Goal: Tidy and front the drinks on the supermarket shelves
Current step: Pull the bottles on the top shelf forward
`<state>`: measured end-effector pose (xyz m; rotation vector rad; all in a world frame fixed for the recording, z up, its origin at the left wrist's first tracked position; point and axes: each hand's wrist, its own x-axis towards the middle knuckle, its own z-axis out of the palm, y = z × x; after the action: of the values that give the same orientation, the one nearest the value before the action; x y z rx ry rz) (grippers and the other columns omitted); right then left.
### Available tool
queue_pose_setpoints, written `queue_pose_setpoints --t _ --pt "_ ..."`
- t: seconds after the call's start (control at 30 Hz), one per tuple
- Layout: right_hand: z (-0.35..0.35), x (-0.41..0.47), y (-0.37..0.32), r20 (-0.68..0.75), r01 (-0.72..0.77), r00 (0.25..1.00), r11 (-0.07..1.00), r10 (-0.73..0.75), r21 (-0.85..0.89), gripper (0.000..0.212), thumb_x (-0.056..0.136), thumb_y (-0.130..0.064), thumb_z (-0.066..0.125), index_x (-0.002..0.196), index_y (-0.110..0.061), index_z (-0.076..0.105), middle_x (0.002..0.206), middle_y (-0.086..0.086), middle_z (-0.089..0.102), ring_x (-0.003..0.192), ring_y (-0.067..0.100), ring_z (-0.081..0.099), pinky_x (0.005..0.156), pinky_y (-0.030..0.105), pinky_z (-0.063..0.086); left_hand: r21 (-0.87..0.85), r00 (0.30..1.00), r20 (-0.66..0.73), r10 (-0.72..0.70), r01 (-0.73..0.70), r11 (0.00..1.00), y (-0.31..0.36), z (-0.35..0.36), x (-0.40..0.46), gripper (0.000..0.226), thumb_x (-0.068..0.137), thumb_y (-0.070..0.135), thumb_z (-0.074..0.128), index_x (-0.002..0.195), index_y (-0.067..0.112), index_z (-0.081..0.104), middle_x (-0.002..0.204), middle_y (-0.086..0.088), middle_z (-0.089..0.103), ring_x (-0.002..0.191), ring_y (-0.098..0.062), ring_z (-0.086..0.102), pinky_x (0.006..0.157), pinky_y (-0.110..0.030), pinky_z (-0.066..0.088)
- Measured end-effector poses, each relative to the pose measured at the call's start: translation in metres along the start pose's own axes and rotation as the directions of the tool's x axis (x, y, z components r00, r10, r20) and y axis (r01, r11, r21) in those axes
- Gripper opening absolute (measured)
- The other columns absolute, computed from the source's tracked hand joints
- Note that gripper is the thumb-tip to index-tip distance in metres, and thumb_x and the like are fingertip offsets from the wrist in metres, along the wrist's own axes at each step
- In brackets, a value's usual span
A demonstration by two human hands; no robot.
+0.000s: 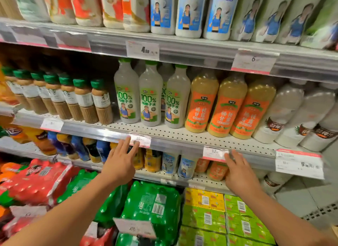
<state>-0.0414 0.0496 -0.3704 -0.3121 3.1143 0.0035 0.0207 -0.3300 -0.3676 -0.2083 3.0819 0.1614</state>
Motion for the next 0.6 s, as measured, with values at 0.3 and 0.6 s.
queue_pose_setpoints --t 0.3,0.6 --pt "-0.071 0.002 -0.059 0.208 -0.222 0.962 0.948 0.175 0.228 0.063 0.089 -0.023 0.056 0.149 -0.019 0.037 0.156 0.009 0.031 0.137 0.026 0.038 0.111 0.034 0.035 0.106 0.978 0.108 0.176 -0.188 0.976 -0.012 -0.056 0.027 0.074 0.087 0.023 0.047 0.153 0.031 0.013 0.156 -0.002 0.026 0.137 -0.024 0.033 0.110 -0.044 0.034" --pt "-0.263 0.011 -0.124 -0.564 0.211 0.825 0.939 -0.023 0.271 0.047 0.087 -0.019 0.055 0.134 -0.024 0.055 0.140 -0.005 0.049 0.130 0.016 0.040 0.110 0.031 0.032 0.203 0.642 -0.626 0.443 -0.414 0.887 0.009 -0.260 0.041 0.074 0.069 0.022 0.069 0.139 0.017 0.047 0.144 -0.015 0.045 0.127 -0.037 0.046 0.097 -0.050 0.045"
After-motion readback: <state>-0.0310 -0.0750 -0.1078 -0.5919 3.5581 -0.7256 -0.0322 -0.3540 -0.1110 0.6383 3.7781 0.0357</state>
